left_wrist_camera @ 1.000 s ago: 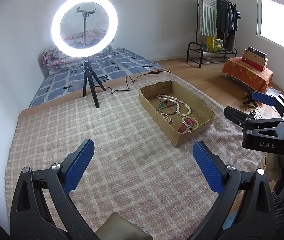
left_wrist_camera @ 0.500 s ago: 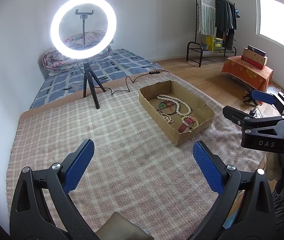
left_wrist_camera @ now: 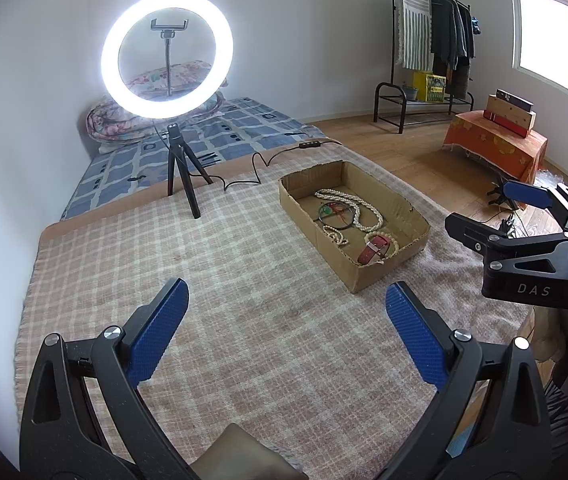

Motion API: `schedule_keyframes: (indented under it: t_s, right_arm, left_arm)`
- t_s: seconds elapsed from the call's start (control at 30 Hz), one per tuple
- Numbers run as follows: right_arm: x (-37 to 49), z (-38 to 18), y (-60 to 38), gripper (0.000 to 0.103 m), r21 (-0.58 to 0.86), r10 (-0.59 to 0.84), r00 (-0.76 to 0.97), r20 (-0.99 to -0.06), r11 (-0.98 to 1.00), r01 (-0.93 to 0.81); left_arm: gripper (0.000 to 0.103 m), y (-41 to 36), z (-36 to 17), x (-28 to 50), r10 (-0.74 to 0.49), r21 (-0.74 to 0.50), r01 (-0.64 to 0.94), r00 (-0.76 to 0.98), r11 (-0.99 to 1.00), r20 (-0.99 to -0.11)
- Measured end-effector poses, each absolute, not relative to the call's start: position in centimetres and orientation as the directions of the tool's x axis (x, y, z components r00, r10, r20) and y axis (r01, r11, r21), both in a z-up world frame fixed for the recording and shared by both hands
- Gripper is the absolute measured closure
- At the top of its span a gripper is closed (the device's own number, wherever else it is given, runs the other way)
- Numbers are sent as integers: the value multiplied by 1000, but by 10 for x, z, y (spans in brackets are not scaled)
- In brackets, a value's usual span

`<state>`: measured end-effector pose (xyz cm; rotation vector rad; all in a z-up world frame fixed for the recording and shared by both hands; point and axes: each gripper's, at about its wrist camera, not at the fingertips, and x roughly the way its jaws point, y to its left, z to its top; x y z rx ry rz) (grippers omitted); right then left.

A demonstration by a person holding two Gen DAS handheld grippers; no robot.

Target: Organize jewelry

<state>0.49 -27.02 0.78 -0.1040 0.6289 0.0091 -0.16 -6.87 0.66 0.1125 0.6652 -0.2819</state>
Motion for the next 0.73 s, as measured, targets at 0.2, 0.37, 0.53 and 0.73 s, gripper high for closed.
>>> schedule_keyframes:
  t_s: [0.2,0.37,0.53,0.73]
  right_arm:
    - [5,7,-270,0,-95,-22,809,-588,995,-42]
    - [5,8,-270,0,-95,-22,809,-588,995,-42]
    - [4,6,-269,0,-96,-21,808,-589,994,-45]
    - [3,4,-268,0,-98,-17,805,-592,994,-51]
  left_arm:
    - [2,-69,6,-2,-223,13,295,750,955,-623]
    - [2,-68,6,-1,-221,15,294,751,956,-623]
    - [2,-67,6,-1,-219,16,292,750,956,-624]
    - [2,-58,6,2,-202,46,290,764,956,-613]
